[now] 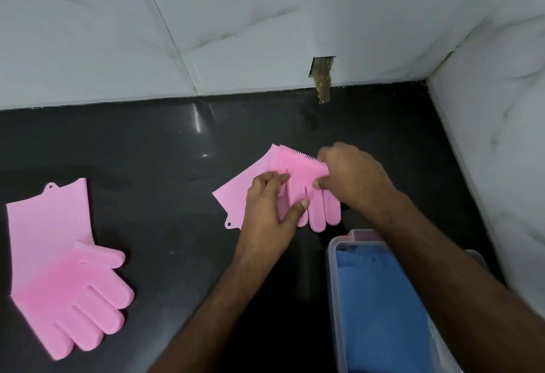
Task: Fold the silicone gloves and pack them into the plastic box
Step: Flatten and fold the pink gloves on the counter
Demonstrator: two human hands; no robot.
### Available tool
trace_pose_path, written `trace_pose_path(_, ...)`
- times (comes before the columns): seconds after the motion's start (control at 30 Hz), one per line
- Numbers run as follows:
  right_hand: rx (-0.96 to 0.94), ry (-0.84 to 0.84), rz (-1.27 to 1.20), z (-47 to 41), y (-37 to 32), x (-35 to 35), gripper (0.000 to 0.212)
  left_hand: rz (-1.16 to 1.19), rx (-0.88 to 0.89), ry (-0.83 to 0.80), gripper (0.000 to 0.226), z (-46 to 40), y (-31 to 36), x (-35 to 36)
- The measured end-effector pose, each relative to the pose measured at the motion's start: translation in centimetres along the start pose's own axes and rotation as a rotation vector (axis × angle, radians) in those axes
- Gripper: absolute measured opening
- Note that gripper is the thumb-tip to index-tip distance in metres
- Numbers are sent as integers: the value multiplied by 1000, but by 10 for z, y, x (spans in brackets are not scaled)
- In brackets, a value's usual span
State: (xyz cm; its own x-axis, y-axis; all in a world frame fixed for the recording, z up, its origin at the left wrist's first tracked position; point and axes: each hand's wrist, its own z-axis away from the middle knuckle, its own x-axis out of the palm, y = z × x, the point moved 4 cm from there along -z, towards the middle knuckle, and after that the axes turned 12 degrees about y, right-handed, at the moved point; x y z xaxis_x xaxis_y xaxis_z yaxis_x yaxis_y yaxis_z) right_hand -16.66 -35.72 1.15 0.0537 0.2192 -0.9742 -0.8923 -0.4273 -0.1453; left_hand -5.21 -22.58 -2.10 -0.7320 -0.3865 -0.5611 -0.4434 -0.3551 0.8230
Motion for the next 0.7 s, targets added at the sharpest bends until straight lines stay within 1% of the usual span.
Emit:
trace_pose_path(0.1, 29, 109, -133, 11, -9, -17, 26, 153, -67, 19, 67, 11, -1, -7)
trace_pose_path(0.2, 29, 188, -309, 36, -28, -40, 18, 258, -84, 66, 74, 30, 5, -16)
trace_pose_path(0.27, 18, 252, -387, 54, -42, -54, 18, 339, -103, 103, 77, 43, 10, -21)
trace_pose_path(0.37, 14, 363, -465, 87, -62, -70, 24, 501, -160, 137, 83, 63, 17, -34)
trace_pose_path(0.47, -5, 442, -543, 119, -76, -84, 25, 813, -281, 123, 79, 77, 23, -50)
trace_pose_path(0.53, -21, 477, -606, 141, -83, -91, 26, 1030, -348, 82, 75, 83, 28, -68)
trace_pose_path(0.6, -41, 448, -754, 162, -87, -93, 26, 1108, -368, -3, 65, 89, 31, -89)
trace_pose_path(0.67, -97, 325, -913, 185, -95, -91, 25, 1134, -358, -65, 56, 97, 28, -111)
trace_pose_path(0.7, -131, 283, -948, 196, -99, -89, 31, 1134, -349, -79, 51, 102, 26, -122)
